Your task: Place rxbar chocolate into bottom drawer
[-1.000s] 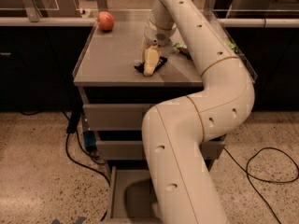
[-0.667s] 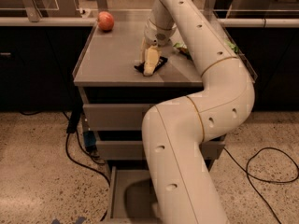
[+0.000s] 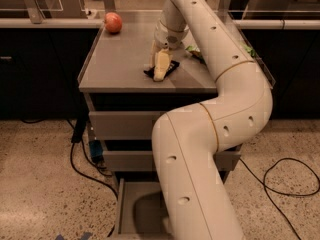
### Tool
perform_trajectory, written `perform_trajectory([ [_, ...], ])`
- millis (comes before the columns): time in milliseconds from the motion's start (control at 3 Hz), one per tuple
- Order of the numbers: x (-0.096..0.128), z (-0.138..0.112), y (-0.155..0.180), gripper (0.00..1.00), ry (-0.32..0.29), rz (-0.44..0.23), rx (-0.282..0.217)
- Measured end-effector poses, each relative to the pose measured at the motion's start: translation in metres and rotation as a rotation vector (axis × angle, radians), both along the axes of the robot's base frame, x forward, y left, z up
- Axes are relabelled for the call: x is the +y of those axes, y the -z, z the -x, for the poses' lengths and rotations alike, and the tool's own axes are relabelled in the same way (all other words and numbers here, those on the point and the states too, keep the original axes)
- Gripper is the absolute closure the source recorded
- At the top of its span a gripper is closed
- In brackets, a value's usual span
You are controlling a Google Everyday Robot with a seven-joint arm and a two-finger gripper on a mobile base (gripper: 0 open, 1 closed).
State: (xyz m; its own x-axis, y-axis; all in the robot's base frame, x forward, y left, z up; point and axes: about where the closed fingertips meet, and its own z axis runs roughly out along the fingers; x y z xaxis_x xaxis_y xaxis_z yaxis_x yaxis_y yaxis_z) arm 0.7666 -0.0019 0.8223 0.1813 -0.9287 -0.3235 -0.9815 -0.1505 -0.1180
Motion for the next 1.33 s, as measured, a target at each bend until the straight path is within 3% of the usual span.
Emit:
perform_trajectory([
  [1333,0.0,0.0,0.0075,1.0,0.0,0.0,0.0],
])
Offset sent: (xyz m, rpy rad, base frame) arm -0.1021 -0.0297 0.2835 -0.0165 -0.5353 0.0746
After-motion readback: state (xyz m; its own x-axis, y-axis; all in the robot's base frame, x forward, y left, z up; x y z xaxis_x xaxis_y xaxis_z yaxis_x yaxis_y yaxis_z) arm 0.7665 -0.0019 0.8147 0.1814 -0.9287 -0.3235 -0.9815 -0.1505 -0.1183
